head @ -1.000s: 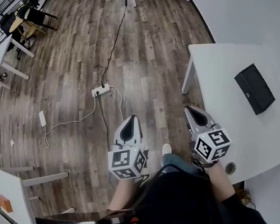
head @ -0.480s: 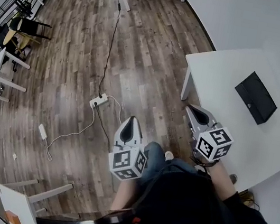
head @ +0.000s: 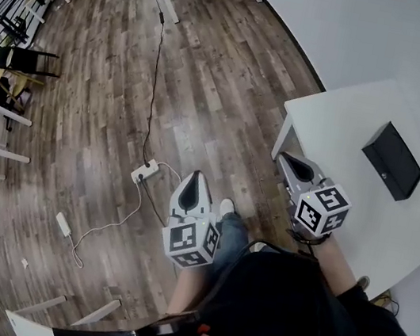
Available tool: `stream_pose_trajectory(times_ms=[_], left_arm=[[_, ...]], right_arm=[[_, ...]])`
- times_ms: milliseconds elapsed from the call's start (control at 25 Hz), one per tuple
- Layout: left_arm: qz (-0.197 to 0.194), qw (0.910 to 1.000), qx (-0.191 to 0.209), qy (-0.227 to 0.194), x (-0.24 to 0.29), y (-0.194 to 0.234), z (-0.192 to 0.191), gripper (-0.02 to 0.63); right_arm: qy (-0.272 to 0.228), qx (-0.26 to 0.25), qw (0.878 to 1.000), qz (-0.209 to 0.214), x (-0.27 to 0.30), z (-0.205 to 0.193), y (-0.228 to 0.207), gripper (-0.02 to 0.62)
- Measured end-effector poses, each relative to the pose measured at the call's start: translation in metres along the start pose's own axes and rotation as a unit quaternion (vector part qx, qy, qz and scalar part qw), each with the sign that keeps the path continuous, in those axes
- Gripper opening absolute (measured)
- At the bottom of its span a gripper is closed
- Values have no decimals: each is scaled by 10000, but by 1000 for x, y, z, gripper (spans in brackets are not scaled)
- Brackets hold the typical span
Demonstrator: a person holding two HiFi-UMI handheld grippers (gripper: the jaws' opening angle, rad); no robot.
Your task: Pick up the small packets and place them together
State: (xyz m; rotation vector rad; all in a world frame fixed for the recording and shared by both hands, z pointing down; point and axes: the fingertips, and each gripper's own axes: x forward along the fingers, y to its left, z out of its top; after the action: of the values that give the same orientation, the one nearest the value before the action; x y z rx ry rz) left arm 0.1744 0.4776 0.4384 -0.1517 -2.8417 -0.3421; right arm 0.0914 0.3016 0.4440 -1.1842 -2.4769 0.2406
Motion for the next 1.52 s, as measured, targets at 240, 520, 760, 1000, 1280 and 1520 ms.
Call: stream_pose_trajectory(times_ms=[240,520,760,1000,1280,1520], left_arm=[[-184,9998,63,-17,74,52,39,-2],[-586,9980,183,144,137,91,66,-2],[-921,9951,152,334,178,82,58,-2],[-1014,9941,147,363,218,52,68,-2],[-1447,9882,367,334,267,-14,83,-2],[-2331,9682,732,533,302,-113,66,-2]], right_arm=[[-10,-14,9999,-111,85,27,-4,0],[-81,201,9986,-473,150,49,-12,0],[4,303,9963,-803,160,44,-38,0],[-10,283,9959,-861,167,69,-79,1],[-275,387,9935,-1035,152,97,-134,0],[-609,673,9772,-1918,86,93,-211,0]])
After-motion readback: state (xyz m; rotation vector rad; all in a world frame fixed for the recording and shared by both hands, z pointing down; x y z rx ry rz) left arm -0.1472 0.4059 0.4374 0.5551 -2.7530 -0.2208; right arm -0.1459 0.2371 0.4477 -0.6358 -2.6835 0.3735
